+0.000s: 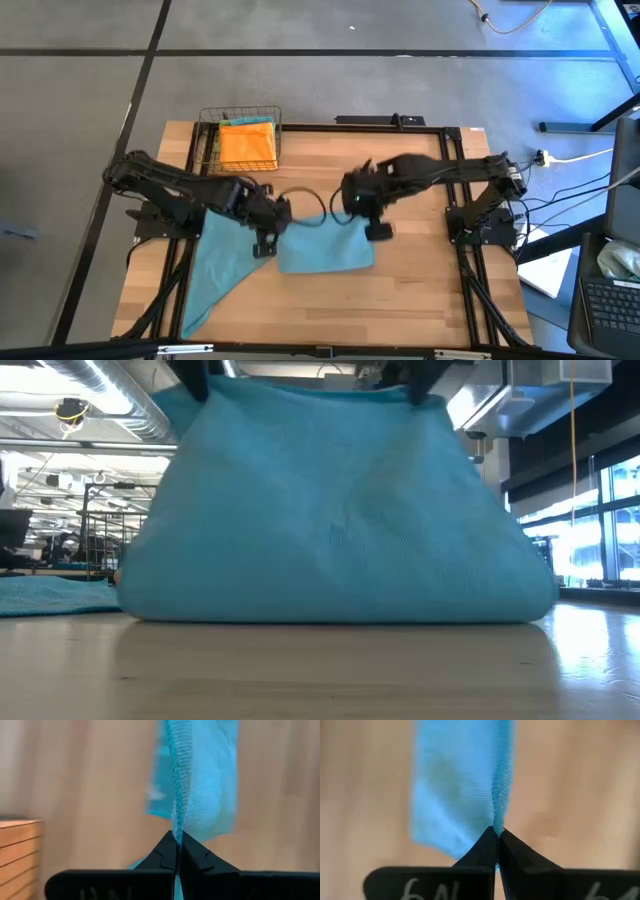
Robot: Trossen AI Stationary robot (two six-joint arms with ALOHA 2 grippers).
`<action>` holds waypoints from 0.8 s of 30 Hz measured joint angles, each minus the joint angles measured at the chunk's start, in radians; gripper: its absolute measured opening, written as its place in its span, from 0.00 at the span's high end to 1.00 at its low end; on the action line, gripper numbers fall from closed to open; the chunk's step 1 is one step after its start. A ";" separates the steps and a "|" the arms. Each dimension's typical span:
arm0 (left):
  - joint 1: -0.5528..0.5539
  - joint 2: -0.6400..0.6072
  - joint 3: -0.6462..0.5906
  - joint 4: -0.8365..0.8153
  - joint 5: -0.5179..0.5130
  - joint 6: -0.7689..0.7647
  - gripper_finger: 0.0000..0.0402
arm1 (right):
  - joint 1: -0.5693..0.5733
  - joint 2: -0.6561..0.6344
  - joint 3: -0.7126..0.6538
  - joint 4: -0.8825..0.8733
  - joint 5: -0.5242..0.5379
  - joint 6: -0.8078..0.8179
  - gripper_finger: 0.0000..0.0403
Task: Fold microfiber towels
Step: Fold the right light blue microfiber cloth
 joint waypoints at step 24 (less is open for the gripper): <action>0.084 -0.163 0.036 0.007 -0.002 -0.059 1.00 | -0.038 -0.005 0.292 -0.077 -0.029 0.051 0.97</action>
